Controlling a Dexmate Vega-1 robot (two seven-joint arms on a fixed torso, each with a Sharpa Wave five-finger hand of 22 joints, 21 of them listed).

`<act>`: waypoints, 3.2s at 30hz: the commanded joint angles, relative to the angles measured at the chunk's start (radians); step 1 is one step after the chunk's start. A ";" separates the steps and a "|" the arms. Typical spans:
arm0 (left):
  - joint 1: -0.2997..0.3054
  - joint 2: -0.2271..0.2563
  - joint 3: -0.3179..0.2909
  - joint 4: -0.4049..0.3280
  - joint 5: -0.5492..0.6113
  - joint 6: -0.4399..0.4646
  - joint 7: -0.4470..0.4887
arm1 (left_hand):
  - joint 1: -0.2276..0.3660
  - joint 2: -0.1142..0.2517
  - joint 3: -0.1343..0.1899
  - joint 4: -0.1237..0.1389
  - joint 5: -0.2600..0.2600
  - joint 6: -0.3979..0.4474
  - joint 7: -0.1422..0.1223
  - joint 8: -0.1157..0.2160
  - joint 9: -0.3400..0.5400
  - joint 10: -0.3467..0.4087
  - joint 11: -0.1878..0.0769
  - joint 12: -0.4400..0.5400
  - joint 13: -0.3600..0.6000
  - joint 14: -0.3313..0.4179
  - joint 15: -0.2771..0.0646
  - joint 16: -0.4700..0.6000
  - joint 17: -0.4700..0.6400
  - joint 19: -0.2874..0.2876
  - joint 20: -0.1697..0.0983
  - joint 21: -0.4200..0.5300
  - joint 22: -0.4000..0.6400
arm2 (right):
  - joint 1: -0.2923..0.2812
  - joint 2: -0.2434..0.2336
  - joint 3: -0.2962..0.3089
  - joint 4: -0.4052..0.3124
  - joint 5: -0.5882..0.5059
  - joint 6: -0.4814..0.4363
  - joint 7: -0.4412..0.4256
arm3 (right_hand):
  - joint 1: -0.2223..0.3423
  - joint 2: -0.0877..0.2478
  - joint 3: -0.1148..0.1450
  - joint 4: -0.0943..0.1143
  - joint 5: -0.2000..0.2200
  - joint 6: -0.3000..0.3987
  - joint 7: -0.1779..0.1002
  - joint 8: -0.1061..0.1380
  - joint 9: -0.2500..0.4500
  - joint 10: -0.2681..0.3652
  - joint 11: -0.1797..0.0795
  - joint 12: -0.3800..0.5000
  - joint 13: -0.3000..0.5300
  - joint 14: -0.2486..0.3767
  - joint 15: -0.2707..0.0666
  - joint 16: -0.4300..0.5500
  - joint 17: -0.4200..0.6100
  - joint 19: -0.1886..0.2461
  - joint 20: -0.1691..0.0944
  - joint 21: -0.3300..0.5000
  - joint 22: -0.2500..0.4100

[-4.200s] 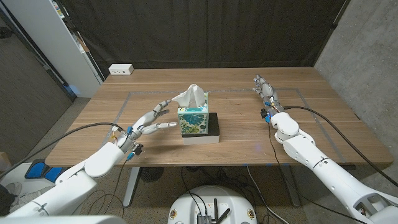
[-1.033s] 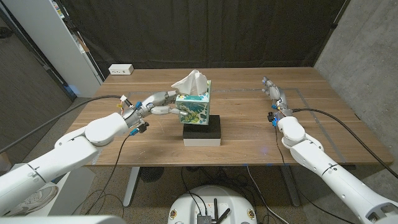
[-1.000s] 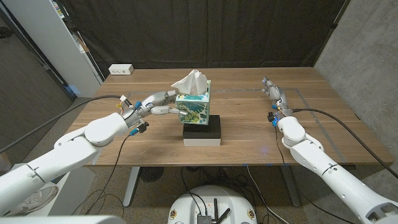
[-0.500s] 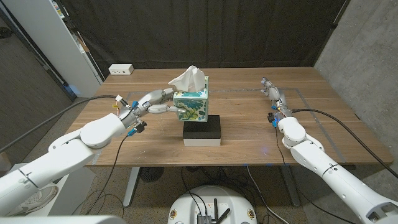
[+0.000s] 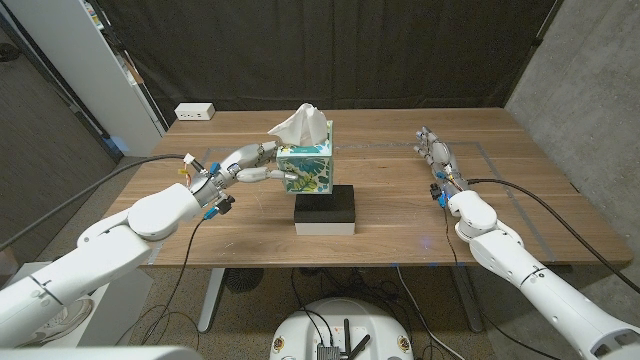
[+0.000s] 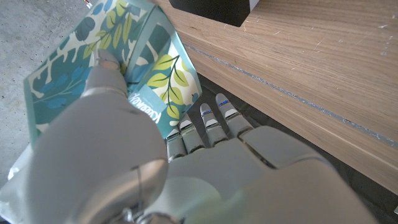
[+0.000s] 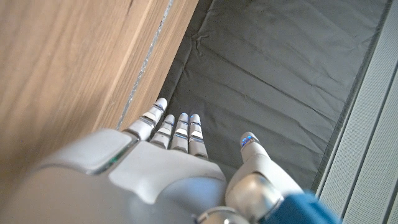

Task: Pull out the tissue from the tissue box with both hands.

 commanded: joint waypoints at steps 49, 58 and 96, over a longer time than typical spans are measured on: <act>-0.007 -0.021 0.012 -0.010 0.016 0.014 -0.008 | -0.007 0.017 0.017 -0.009 -0.001 -0.016 0.000 0.074 0.047 -0.017 0.000 -0.017 0.016 -0.014 -0.082 -0.004 0.002 -0.004 0.002 0.001 0.001 | -0.401 -0.036 0.146 -0.266 0.022 0.189 -0.062 | 0.007 -0.004 -0.005 -0.030 -0.003 -0.010 0.034 0.010 0.001 -0.005 0.026 0.009 -0.003 0.003 0.011 0.000 -0.017 0.004 0.023 -0.010 0.003; 0.013 -0.015 -0.002 -0.021 0.016 0.016 -0.004 | -0.009 0.019 0.020 -0.010 -0.001 -0.020 0.001 0.076 0.046 -0.020 0.002 -0.019 0.018 -0.016 -0.078 -0.004 0.002 -0.004 0.003 0.001 0.001 | -0.452 -0.031 0.164 -0.291 0.037 0.205 -0.057 | 0.006 -0.015 -0.010 -0.036 -0.005 -0.010 0.039 0.010 0.001 -0.004 0.032 0.010 -0.003 0.003 0.015 -0.001 -0.020 0.004 0.029 -0.011 0.003; -0.046 -0.041 0.055 0.000 0.019 0.004 -0.022 | 0.029 0.041 0.075 -0.032 0.007 -0.050 0.028 0.094 0.041 -0.032 0.034 -0.027 0.042 0.169 -0.134 0.018 0.008 0.169 -0.084 0.058 0.012 | -0.626 0.038 0.257 -0.413 -0.061 0.246 -0.131 | 0.006 0.021 -0.002 -0.042 -0.002 0.000 0.031 0.015 0.001 0.006 0.023 0.014 -0.003 0.010 0.007 0.004 -0.027 0.011 0.021 -0.011 0.004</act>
